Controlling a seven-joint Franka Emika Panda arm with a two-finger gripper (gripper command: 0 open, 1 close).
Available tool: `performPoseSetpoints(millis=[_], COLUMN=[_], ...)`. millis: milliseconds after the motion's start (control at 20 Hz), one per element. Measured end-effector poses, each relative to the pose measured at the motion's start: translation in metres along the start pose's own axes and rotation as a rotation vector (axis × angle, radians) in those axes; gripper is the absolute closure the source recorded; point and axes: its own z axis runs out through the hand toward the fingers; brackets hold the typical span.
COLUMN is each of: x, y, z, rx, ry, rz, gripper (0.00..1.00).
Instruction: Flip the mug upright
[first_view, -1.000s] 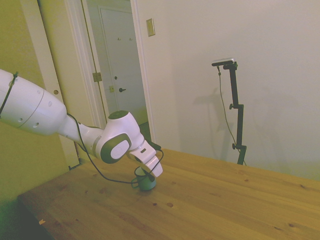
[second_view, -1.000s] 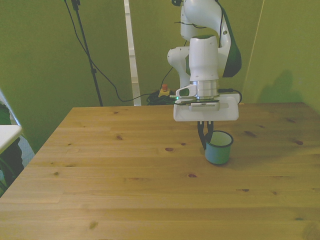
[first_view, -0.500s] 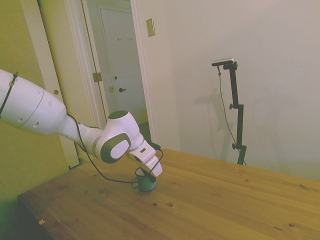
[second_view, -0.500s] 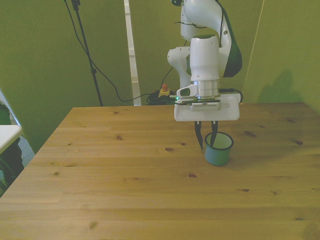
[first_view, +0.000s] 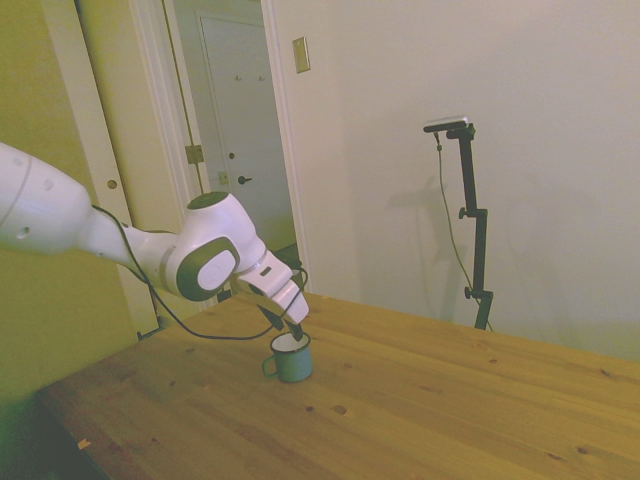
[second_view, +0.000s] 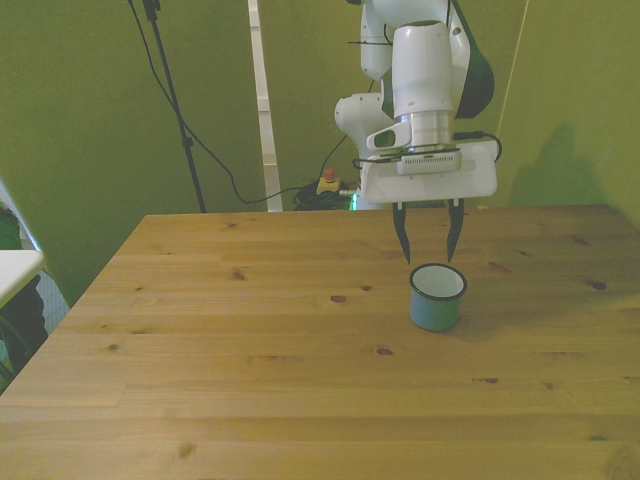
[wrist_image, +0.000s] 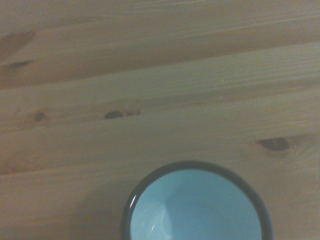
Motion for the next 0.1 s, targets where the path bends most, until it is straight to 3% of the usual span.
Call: performPoseSetpoints(millis=[100], x=[-0.02], y=[0.007], z=[-0.014], rx=[0.006], ry=[-0.002], rz=[-0.021], gripper=[0.0])
